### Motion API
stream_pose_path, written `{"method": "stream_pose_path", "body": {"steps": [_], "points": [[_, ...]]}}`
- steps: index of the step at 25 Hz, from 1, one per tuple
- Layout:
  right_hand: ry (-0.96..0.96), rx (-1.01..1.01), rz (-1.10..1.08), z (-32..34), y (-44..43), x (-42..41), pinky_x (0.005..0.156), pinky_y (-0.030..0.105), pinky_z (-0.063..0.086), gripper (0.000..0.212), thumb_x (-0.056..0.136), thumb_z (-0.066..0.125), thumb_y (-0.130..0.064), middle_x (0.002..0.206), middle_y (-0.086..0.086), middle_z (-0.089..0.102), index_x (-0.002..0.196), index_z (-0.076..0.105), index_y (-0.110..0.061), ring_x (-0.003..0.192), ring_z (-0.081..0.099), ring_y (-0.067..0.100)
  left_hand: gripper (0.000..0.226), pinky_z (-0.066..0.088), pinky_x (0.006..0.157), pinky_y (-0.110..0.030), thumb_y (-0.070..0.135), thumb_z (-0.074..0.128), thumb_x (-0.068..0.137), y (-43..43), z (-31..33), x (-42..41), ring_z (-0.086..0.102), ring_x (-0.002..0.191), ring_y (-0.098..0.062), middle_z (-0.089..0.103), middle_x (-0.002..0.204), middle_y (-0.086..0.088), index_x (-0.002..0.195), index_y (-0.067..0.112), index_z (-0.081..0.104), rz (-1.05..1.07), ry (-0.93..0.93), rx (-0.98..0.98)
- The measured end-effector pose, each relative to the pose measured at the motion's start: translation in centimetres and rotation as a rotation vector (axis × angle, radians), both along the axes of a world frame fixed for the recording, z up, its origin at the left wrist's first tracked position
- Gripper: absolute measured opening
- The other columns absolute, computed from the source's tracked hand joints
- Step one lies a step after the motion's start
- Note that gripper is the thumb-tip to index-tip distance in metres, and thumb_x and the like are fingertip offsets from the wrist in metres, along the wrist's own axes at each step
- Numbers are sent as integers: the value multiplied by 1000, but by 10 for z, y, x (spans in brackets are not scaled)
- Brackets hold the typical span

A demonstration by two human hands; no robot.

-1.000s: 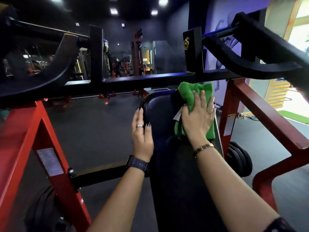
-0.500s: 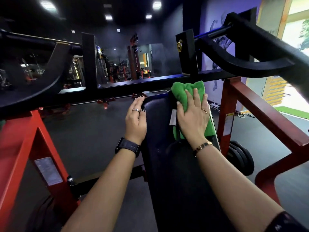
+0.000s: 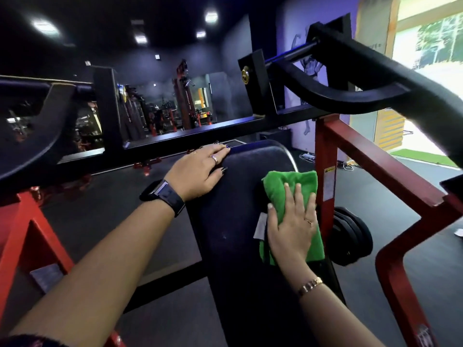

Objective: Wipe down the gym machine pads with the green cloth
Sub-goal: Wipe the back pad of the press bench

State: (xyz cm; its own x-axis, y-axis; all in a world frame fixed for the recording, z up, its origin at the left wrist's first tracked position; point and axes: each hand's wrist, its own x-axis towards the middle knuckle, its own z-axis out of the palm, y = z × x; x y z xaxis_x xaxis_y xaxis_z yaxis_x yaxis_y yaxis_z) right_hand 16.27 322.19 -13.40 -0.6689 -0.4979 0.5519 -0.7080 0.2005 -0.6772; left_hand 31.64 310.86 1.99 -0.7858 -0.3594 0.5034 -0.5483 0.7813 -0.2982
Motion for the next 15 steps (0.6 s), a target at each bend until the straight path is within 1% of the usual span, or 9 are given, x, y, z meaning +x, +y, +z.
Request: {"method": "stream_pose_path", "body": {"steps": [2, 3, 5, 7, 8, 10, 12, 13, 15], "points": [[101, 11, 59, 23, -14, -5, 115, 47, 6, 68, 84, 19, -61, 158, -10, 11, 147, 18, -37, 146, -4, 23, 57, 33, 108, -37, 37, 26, 87, 5, 7, -16, 44, 129, -24, 45, 142, -8, 133, 13, 50, -99, -181, -136], [152, 13, 91, 42, -24, -16, 114, 48, 7, 67, 84, 21, -61, 158, -10, 12, 147, 20, -38, 146, -2, 24, 55, 38, 104, -39, 35, 29, 86, 6, 7, -25, 50, 124, -26, 49, 138, -11, 127, 10, 55, -139, -253, -177], [230, 17, 136, 73, -40, -44, 113, 49, 13, 61, 87, 31, -59, 157, -12, 14, 145, 22, -42, 146, 3, 23, 56, 41, 102, -39, 35, 30, 86, 5, 9, -37, 51, 122, -29, 49, 138, -14, 128, 6, 53, -148, -320, -153], [198, -26, 176, 72, -40, -66, 112, 47, 21, 58, 90, 38, -54, 156, -14, 17, 144, 22, -44, 145, 10, 21, 56, 37, 106, -38, 34, 30, 87, 3, 11, -38, 46, 128, -27, 45, 142, -12, 135, 10, 47, -161, -295, -109], [154, -51, 158, 58, -33, -69, 111, 46, 24, 58, 89, 37, -55, 156, -14, 18, 144, 22, -44, 144, 13, 21, 53, 37, 107, -39, 33, 32, 88, 2, 9, -37, 45, 128, -26, 46, 141, -10, 134, 13, 48, -183, -284, -119], [68, -60, 76, 18, -12, -58, 111, 46, 26, 62, 86, 28, -59, 156, -12, 19, 145, 20, -43, 144, 16, 20, 48, 35, 108, -40, 31, 34, 88, 0, 5, -37, 49, 125, -26, 51, 137, -9, 128, 17, 56, -204, -276, -189], [15, 9, 24, -5, -1, -42, 112, 46, 20, 66, 82, 19, -63, 157, -12, 16, 146, 17, -43, 144, 11, 20, 46, 31, 107, -38, 30, 35, 87, 0, 2, -38, 52, 123, -25, 54, 134, -7, 125, 19, 59, -179, -257, -222], [29, 40, 24, 1, -5, -40, 112, 47, 15, 68, 81, 15, -65, 157, -12, 13, 146, 15, -44, 145, 7, 21, 46, 31, 108, -37, 30, 35, 87, 1, 1, -39, 52, 123, -24, 54, 134, -7, 124, 20, 59, -171, -248, -223], [91, 28, 88, 45, -24, -48, 111, 52, 13, 69, 79, 12, -69, 158, -12, 11, 144, 17, -47, 144, 5, 25, 45, 36, 107, -37, 27, 37, 86, 1, 0, -40, 52, 122, -25, 54, 133, -7, 124, 18, 59, -179, -230, -217]]}}
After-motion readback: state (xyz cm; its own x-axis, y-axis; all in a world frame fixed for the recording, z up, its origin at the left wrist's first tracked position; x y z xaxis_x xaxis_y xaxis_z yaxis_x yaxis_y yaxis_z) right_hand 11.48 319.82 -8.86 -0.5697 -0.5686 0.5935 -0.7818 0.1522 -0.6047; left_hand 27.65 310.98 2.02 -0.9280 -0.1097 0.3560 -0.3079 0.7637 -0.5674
